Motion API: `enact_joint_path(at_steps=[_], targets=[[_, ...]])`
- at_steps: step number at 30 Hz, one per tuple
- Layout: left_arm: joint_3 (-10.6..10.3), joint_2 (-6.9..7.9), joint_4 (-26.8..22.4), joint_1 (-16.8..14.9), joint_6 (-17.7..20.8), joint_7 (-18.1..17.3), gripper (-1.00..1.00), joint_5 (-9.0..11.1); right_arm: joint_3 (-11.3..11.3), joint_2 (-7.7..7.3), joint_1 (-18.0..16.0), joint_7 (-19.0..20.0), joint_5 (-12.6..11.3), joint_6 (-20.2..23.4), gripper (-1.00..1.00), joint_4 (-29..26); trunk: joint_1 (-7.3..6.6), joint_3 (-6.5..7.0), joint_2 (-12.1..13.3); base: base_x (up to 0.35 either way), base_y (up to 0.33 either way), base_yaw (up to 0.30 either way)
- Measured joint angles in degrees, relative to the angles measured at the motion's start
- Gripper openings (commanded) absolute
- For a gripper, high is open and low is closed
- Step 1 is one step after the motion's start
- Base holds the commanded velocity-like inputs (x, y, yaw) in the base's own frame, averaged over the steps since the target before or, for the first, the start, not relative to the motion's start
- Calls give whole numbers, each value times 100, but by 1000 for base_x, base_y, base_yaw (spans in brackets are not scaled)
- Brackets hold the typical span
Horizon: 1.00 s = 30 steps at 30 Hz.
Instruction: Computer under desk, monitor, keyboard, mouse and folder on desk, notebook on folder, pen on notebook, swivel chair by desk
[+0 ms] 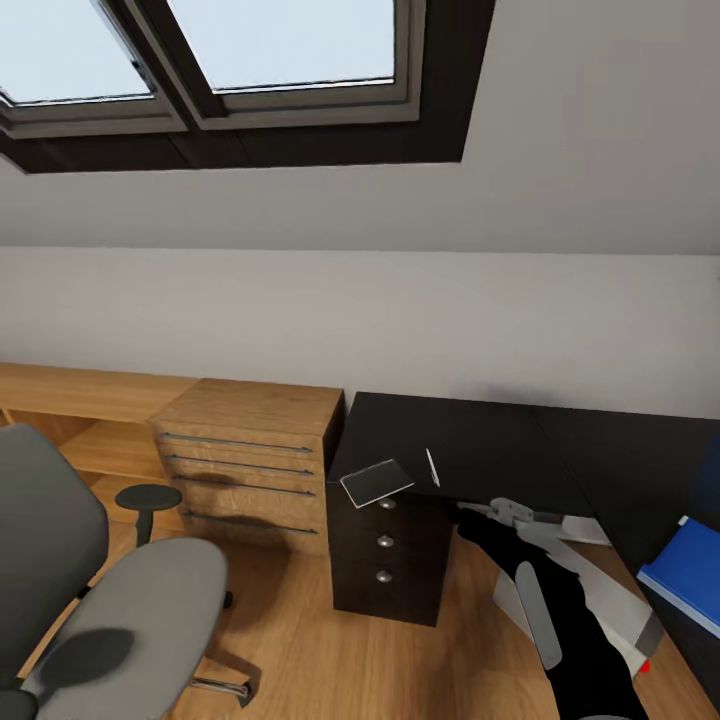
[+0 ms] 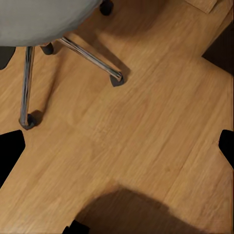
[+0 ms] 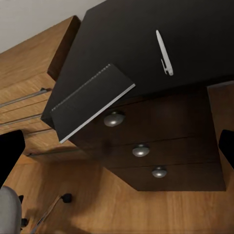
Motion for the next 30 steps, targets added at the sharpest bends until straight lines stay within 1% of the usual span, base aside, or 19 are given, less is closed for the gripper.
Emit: enact_joint_path(at_steps=[1,2,3,6,7,8,9,10,12,15,16,20,23,24,27,28,30], targets=[[-8,-58,-50,0,7,3,100,-1,-2,-3,0,2,-6,0,100,1,0,0,0,-1,1,1],[-11,-82,-67,0,10,5,100,-1,-3,-3,0,3,-8,0,100,1,0,0,0,0,0,0],[-21,-164,-222,0,51,9,100,-2,-2,-3,0,-2,-5,0,100,2,21,-17,-39,0,0,0],[-23,-220,-442,-1,174,9,100,2,-3,-3,0,-3,-9,0,100,2,87,-71,-159,0,0,0],[-25,-240,-598,-1,292,8,100,5,-4,-3,0,-3,-10,0,100,5,109,-89,-199,0,0,0],[-26,-255,-791,-1,484,7,100,5,-4,1,0,-5,-8,0,100,7,131,-107,-239,0,0,0],[-136,-278,-1564,-1,1520,4,100,-2,2,18,0,-2,2,-4,100,59,153,-124,-279,0,0,0],[-237,-278,-1969,-1,1845,7,100,4,5,20,0,4,2,-6,100,116,175,-142,-319,0,0,0],[-408,-282,-2708,-1,2377,8,100,19,19,23,0,-2,2,-8,100,256,219,-178,-400,0,0,0],[-495,-309,-3154,0,2737,7,100,28,23,27,0,-7,-3,-10,100,350,285,-233,-520,0,0,0],[-531,-343,-3398,0,2970,5,100,36,25,29,0,-9,-9,-16,100,417,307,-251,-560,0,0,0],[-570,-346,-3849,1,3404,2,100,50,29,32,0,-11,-17,-24,100,546,395,-323,-721,0,0,0],[-583,-346,-4148,1,3623,3,100,68,31,43,0,-11,-22,-30,100,622,461,-377,-841,0,0,0],[-588,-346,-4320,1,3715,3,100,91,32,62,0,-12,-26,-32,100,669,483,-395,-881,0,0,0],[-596,-345,-4516,6,3825,3,100,138,27,113,0,-15,-44,-40,100,738,549,-449,-1002,0,0,0],[-600,-345,-4595,7,3892,3,100,172,17,148,-3,-17,-82,-44,100,778,571,-467,-1042,0,0,0],[-602,-345,-4648,8,3966,3,100,209,10,173,-5,-20,-145,-48,100,817,615,-503,-1122,0,0,0]])
